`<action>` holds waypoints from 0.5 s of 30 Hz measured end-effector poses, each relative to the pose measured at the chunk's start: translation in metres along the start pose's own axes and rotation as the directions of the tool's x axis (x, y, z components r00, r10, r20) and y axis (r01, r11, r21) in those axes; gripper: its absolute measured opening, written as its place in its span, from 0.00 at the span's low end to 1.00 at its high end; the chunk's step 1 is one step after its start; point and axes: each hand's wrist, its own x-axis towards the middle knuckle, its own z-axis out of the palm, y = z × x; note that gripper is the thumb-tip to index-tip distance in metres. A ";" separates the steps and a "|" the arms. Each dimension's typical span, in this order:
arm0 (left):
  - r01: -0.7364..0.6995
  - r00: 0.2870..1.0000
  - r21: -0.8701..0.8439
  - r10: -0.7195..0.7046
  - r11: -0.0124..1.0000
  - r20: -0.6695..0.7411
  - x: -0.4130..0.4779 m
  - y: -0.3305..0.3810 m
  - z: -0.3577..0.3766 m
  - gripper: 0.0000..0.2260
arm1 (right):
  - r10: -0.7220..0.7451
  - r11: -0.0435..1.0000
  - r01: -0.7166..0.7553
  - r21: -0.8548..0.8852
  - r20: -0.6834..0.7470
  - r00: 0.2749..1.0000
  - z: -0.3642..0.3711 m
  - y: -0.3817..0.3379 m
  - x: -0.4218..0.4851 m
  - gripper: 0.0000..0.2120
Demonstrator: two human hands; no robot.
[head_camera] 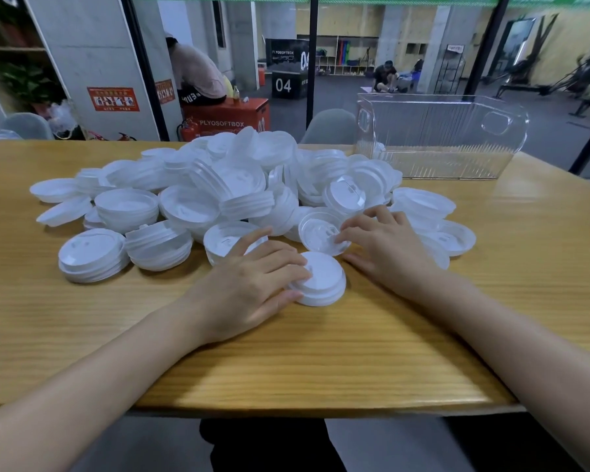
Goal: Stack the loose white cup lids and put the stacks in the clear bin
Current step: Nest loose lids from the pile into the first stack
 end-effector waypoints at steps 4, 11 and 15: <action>0.038 0.998 -0.088 -0.042 0.995 -0.050 -0.004 0.001 0.001 0.15 | -0.015 1.000 0.017 0.010 -0.120 0.993 -0.004 0.004 -0.002 0.04; 0.046 0.999 -0.187 -0.047 0.981 -0.001 -0.009 0.005 -0.002 0.14 | 0.465 0.498 -0.290 0.817 0.030 0.885 -0.042 -0.003 -0.013 0.03; 0.056 0.998 -0.208 -0.055 0.976 0.010 -0.010 0.005 0.000 0.15 | 0.535 0.348 -0.512 0.785 0.282 0.796 -0.046 0.013 -0.020 0.09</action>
